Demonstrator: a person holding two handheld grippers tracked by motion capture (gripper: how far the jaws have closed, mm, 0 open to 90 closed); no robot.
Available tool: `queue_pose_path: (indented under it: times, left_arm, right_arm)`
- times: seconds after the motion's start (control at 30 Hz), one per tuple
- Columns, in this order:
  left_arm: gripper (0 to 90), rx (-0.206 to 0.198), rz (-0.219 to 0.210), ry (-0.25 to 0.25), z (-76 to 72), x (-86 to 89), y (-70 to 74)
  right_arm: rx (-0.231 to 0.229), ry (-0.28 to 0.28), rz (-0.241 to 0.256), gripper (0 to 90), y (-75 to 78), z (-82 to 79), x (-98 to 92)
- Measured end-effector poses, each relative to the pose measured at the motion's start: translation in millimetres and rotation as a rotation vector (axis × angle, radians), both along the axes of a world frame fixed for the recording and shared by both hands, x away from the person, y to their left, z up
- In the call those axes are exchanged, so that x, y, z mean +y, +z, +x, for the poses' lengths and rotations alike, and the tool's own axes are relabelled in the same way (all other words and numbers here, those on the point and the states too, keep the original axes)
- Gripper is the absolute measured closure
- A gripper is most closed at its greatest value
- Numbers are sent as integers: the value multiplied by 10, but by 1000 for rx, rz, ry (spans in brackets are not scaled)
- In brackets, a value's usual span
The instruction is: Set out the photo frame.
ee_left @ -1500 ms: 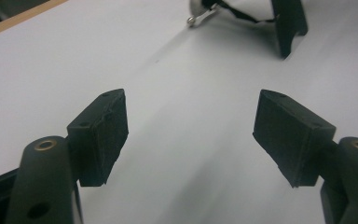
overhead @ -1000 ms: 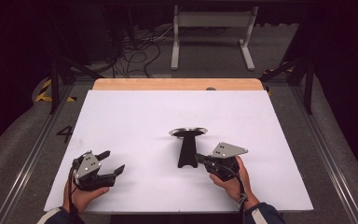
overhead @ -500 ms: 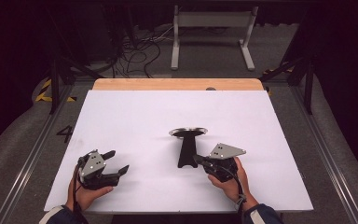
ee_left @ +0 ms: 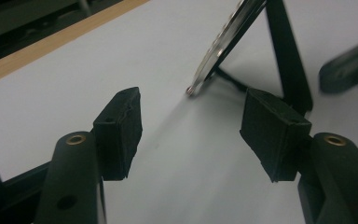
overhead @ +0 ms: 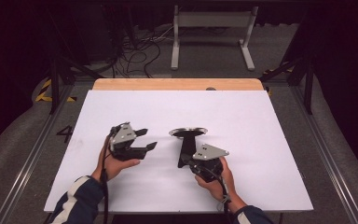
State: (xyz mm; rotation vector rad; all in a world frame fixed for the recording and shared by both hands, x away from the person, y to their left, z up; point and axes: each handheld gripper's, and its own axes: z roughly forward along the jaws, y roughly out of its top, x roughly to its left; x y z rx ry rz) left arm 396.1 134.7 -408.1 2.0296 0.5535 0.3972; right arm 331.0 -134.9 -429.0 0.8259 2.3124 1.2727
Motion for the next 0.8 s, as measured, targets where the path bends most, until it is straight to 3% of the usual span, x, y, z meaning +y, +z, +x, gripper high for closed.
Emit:
queue_pose_path:
  times: [0.1, 0.17, 0.3, 0.37, 0.57, 0.63, 0.8]
  left_arm:
    - [380, -6, 42, -22, 122, -230, 16]
    - [376, 19, 50, -25, 208, -327, -3]
    - [425, 20, 77, -45, 329, -448, -80]
    - [440, 31, 67, -61, 367, -465, -115]
    - [592, 29, 89, -76, 410, -535, -186]
    - [607, 13, 117, -84, 399, -588, -195]
    - [668, -14, 133, -94, 382, -679, -201]
  right_arm:
    - [-4, -9, -33, 900, -61, -4, 126]
    - [-9, -18, -41, 900, -87, -1, 195]
    - [-18, -24, -66, 900, -127, -6, 292]
    - [-11, -30, -75, 900, -149, 1, 322]
    - [10, -78, -134, 900, -263, 3, 481]
    - [-18, -87, -182, 900, -290, -27, 549]
    - [4, -123, -185, 900, -342, -15, 569]
